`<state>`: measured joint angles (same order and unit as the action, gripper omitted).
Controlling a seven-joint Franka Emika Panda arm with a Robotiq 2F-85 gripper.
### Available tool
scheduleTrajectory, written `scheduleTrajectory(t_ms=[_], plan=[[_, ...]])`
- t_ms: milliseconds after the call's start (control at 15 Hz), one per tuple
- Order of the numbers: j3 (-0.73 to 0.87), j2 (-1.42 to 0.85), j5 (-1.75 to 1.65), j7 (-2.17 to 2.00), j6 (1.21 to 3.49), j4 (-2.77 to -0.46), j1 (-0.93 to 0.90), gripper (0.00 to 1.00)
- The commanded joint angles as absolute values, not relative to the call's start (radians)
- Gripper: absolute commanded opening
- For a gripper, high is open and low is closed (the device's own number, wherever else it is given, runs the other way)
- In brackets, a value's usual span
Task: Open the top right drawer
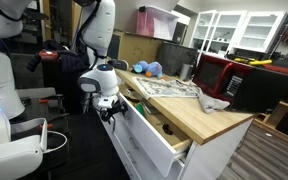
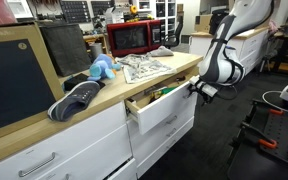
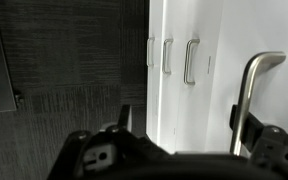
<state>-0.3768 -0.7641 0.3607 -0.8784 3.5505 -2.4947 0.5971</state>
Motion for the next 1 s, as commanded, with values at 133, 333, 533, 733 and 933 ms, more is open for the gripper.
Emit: scheduleTrajectory(t_ms=[133,333,533,733,933], plan=[[-0.366,-0.600,0.367,-0.922,3.340,-2.518,0.542,1.00],[-0.358,-0.767,0.323,-0.933,3.528,-2.470,0.579,1.00],[-0.358,-0.767,0.323,-0.933,3.528,-2.470,0.579,1.00],[-0.360,-0.762,0.326,-0.939,3.529,-2.441,0.580,1.00],[-0.398,-0.728,0.303,-0.958,3.512,-2.443,0.623,1.00]])
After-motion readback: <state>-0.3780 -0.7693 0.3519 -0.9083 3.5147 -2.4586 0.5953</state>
